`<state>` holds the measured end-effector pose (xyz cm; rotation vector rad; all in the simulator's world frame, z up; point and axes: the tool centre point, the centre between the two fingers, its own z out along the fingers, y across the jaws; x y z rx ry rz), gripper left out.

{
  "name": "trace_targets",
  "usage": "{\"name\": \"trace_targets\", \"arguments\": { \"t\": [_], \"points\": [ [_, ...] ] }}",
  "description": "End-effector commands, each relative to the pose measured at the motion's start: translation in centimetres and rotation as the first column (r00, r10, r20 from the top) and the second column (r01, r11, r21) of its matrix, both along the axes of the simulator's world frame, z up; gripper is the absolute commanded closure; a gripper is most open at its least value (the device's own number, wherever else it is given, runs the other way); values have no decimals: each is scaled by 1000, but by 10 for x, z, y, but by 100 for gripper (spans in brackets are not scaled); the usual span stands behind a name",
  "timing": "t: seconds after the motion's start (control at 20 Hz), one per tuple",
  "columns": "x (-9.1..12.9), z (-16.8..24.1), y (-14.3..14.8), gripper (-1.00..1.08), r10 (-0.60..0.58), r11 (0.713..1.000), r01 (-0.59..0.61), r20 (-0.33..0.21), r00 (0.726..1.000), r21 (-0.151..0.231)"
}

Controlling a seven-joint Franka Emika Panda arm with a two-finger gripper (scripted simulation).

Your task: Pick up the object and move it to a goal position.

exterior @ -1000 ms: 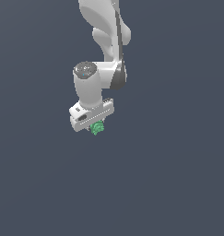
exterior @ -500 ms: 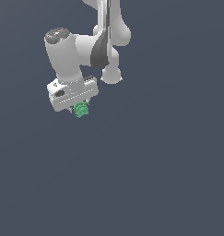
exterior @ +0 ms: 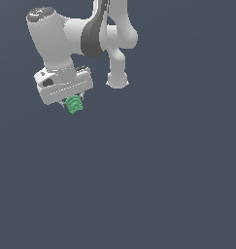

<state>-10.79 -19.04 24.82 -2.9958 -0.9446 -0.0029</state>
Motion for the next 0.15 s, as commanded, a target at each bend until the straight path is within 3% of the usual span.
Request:
{"name": "trace_targets", "arguments": {
  "t": [0.0, 0.1],
  "points": [
    [-2, 3, -3, 108, 1, 1000, -1, -1, 1000, 0],
    [-1, 3, -4, 108, 1, 1000, -1, -2, 1000, -1]
  ]
}}
